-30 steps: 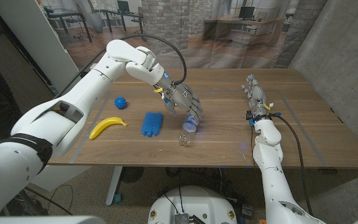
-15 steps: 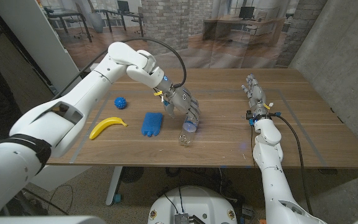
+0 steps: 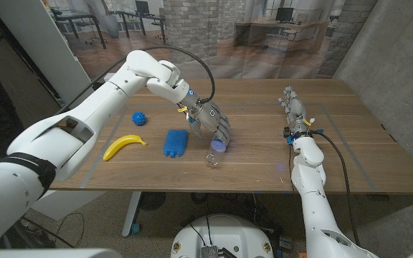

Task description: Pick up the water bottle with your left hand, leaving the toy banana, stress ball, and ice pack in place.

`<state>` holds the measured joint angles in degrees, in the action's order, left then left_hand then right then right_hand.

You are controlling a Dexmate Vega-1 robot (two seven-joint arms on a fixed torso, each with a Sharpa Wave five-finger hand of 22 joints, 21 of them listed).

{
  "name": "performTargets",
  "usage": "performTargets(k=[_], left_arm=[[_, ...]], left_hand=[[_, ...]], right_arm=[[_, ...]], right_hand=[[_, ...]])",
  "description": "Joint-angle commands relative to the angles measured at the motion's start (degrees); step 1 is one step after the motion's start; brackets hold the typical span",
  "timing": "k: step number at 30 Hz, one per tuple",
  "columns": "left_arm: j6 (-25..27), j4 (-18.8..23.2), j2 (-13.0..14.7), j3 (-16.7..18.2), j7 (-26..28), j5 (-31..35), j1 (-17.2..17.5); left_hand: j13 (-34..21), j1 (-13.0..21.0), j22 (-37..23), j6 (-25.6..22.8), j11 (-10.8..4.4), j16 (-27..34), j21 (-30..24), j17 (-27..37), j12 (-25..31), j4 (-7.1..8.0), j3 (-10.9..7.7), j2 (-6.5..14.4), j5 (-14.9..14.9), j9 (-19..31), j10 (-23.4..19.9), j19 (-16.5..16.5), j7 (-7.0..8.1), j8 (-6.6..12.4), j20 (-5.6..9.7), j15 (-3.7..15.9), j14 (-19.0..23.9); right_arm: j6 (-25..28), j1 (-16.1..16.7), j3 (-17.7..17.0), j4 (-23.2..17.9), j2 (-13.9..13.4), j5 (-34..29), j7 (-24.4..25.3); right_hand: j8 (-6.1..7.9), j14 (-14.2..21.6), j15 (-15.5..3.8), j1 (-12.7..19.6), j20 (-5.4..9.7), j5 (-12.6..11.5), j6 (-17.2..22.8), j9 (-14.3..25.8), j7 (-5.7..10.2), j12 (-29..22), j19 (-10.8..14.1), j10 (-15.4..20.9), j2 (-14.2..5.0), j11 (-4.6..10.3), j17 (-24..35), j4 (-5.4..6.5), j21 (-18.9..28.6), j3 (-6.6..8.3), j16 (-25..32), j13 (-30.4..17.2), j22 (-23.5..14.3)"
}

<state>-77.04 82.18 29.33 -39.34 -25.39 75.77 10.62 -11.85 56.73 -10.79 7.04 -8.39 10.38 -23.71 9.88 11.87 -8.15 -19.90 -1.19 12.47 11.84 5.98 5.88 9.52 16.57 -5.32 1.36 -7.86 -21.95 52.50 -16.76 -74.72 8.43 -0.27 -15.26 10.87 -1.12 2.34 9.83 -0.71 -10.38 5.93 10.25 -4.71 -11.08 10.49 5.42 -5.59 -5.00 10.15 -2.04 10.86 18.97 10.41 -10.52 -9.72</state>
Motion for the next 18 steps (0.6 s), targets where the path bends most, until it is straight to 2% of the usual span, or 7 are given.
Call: performTargets(k=[1,9,13,18], left_arm=[[1.70,-1.85,0.60,-3.65,3.66,1.91,-1.92],[4.04,-1.99,1.33,-5.73,6.77,3.69,-2.38],[5.56,-1.77,1.78,-6.66,7.32,4.18,-2.44],[8.42,-0.56,3.50,-8.75,14.29,8.25,-2.63]], left_hand=[[-0.27,0.12,-0.23,0.51,0.12,0.26,0.21,0.18,0.28,0.08,0.28,0.81,-0.04,0.17,-0.03,-0.03,-0.09,0.33,-0.76,-0.07,-0.48],[-0.29,0.09,-0.25,0.78,0.20,0.24,0.38,0.18,0.23,0.16,0.55,1.03,-0.16,0.16,0.12,0.07,0.02,0.32,-0.68,-0.11,-0.54],[-0.32,-0.04,-0.29,3.34,0.63,0.13,0.69,0.20,-0.38,0.31,1.05,1.34,-0.32,0.14,1.97,0.31,0.17,-0.55,-0.59,-0.09,-0.97],[-0.35,0.03,-0.30,3.56,0.80,0.30,0.82,0.21,-0.21,0.27,1.25,1.41,-0.35,0.15,1.81,0.39,-0.15,-0.55,-0.71,-0.36,-0.62]], right_arm=[[-0.19,-0.77,-0.17,1.19,-0.23,-0.01,-0.09],[-0.42,-1.46,-0.41,2.29,-0.46,-0.01,-0.15],[-0.38,-1.59,-0.59,2.46,-0.55,-0.10,-0.03],[-0.26,-1.80,-0.69,2.71,-0.72,-0.33,0.04]], right_hand=[[0.10,0.18,0.37,-0.30,0.10,-0.31,0.68,0.29,0.05,-0.07,0.29,0.64,0.06,0.06,0.11,-0.32,0.33,0.32,0.24,-0.23,-0.21],[0.09,0.14,0.38,-0.33,0.07,-0.32,0.67,0.29,0.03,-0.05,0.27,0.62,0.07,0.06,0.12,-0.35,0.32,0.32,0.23,-0.23,-0.21],[0.10,0.15,0.41,-0.32,0.07,-0.32,0.70,0.29,0.02,-0.07,0.27,0.65,0.07,0.07,0.11,-0.38,0.32,0.33,0.23,-0.23,-0.21],[0.09,0.18,0.45,-0.31,0.03,-0.32,0.69,0.29,-0.01,-0.07,0.25,0.68,0.08,0.10,0.10,-0.41,0.32,0.34,0.24,-0.23,-0.21]])
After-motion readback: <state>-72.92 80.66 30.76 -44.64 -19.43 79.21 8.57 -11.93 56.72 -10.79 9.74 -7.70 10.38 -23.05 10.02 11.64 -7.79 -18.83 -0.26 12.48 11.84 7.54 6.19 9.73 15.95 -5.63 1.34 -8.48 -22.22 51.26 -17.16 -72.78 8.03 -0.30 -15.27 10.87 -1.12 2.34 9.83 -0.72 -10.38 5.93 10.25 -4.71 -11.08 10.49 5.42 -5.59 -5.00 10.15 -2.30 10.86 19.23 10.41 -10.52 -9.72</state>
